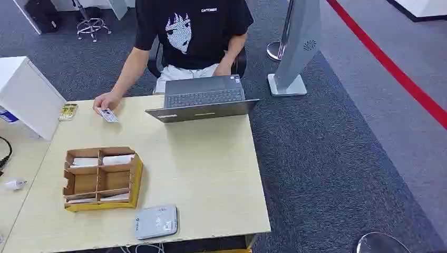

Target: Pass the card to the sensor for recognition and then transmit it.

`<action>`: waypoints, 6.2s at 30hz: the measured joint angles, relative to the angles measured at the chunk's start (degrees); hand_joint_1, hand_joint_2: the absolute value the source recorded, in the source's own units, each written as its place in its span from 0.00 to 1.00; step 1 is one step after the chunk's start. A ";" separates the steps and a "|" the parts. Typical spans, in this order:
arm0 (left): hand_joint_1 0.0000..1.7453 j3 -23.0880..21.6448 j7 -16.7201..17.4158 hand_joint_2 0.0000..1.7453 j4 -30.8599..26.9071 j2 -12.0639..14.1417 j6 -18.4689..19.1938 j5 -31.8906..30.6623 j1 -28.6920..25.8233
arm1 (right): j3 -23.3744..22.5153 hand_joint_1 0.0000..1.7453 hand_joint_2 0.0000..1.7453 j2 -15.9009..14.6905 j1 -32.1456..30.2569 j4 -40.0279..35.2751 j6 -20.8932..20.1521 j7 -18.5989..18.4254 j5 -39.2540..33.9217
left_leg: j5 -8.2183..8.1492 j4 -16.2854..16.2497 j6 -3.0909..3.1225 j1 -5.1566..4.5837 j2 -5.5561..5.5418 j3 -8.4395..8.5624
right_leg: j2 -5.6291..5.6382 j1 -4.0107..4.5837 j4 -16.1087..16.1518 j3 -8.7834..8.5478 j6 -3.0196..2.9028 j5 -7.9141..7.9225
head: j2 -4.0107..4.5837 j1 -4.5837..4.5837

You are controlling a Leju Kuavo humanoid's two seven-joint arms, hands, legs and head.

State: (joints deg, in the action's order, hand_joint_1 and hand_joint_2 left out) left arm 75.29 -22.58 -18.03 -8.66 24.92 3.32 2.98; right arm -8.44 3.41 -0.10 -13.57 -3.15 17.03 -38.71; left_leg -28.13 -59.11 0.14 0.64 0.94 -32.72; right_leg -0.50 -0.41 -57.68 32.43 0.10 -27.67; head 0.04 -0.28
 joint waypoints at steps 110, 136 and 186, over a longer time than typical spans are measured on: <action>1.00 -78.55 10.65 1.00 -58.84 30.55 -56.57 -74.24 14.50 | -12.39 0.00 1.00 4.94 2.04 1.90 8.39 -4.39 16.11 | 0.53 -0.03 -0.50 0.15 -0.29 -0.07 | -0.19 0.11 -0.25 0.21 -0.50 0.30 | 0.00 -0.04; 1.00 -91.10 -1.87 1.00 -80.32 5.01 -59.67 -40.93 -18.46 | -19.52 0.00 1.00 5.92 1.42 1.60 2.84 10.76 15.76 | 0.19 -0.03 -0.03 -0.03 -0.05 -0.07 | -0.09 -0.07 -0.12 0.14 -0.21 0.13 | 0.00 0.00; 1.00 -89.70 -1.17 1.00 -53.75 1.60 -59.59 -42.31 -14.02 | -16.65 0.00 1.00 10.88 3.08 -9.90 29.72 23.17 43.85 | 0.20 -0.04 -0.03 -0.02 -0.10 -0.08 | -0.14 -0.06 -0.13 0.15 -0.21 0.14 | 0.00 -0.02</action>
State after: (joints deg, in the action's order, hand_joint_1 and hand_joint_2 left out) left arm -14.40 -23.76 -71.78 -7.06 -34.67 -38.99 -11.04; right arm -25.09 14.29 2.98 -23.47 26.58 40.19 5.14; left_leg -27.93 -59.15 0.11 0.62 0.85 -32.80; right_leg -0.64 -0.47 -57.82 32.58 -0.11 -27.53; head 0.04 -0.31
